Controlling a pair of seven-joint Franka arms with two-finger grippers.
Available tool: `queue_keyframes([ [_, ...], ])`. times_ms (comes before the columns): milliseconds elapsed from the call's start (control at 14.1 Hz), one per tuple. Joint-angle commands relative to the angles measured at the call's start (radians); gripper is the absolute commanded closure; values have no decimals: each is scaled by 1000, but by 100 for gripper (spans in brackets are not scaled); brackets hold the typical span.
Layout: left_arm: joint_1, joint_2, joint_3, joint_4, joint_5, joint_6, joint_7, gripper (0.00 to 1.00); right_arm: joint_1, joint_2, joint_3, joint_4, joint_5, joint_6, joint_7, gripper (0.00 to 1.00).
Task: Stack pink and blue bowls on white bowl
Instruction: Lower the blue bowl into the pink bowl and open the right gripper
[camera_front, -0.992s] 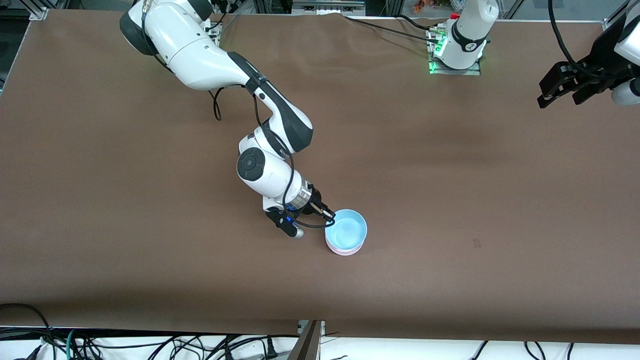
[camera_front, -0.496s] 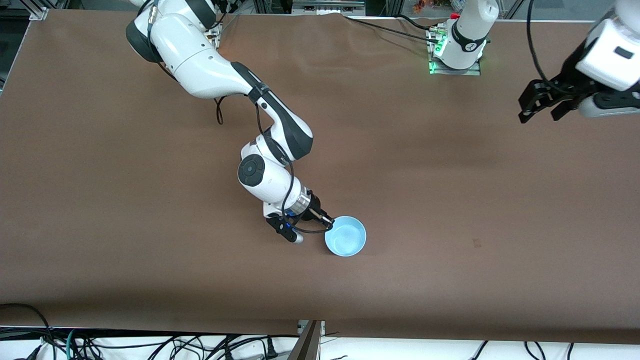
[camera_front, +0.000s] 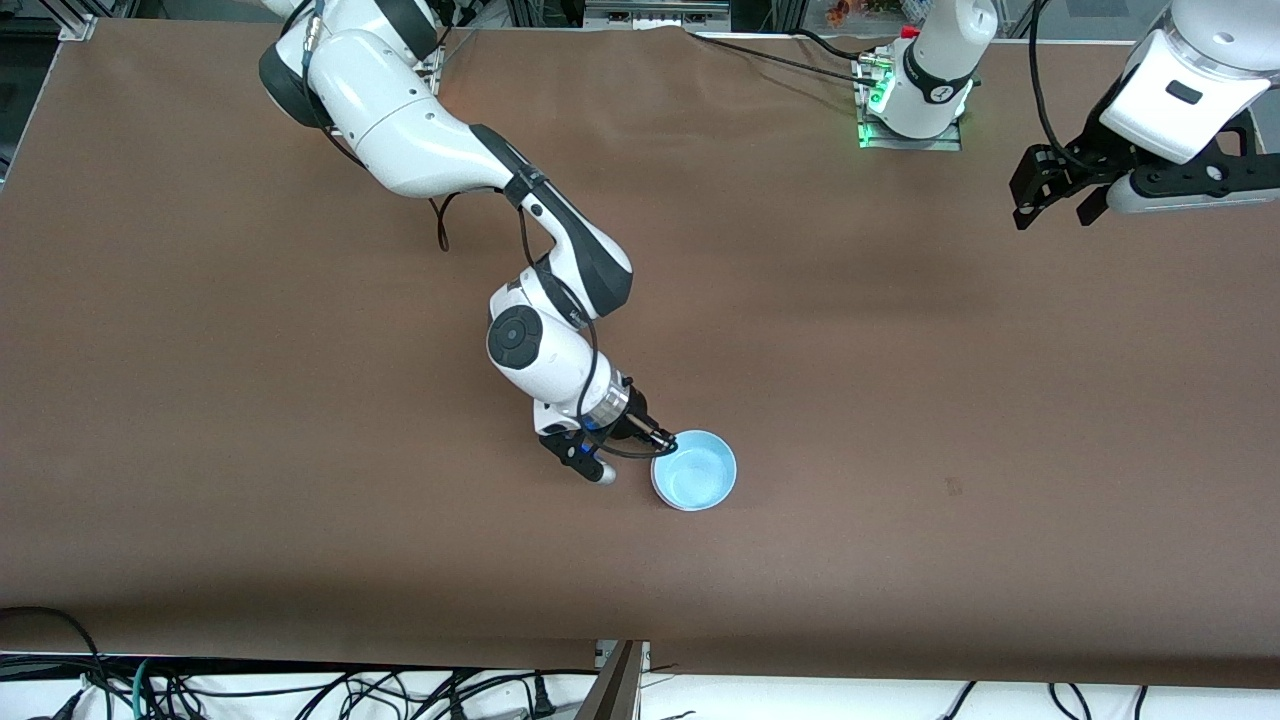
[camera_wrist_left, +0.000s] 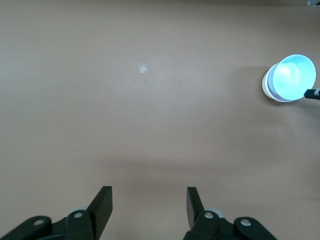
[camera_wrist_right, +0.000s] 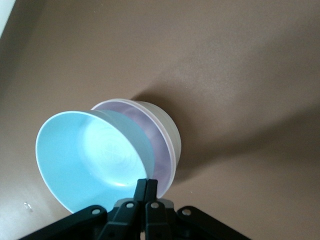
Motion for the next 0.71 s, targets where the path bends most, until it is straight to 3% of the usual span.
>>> queue_keyframes([
  [0, 40, -26, 2, -16, 25, -9, 88, 30, 9, 19, -11, 43, -25, -47, -8, 100],
  [142, 40, -25, -6, -11, 25, -42, 79, 26, 6, 16, -12, 43, -25, -78, -25, 100],
  [212, 40, -25, -4, -11, 25, -62, 75, 19, 6, 16, -14, 43, -25, -82, -29, 100],
  [283, 41, -25, 1, -13, 25, -64, 75, 0, 4, 16, -17, 43, -25, -84, -31, 100],
  [638, 38, -12, -7, -2, 25, -44, 73, 0, 9, 16, -34, 43, -57, -108, -42, 100],
])
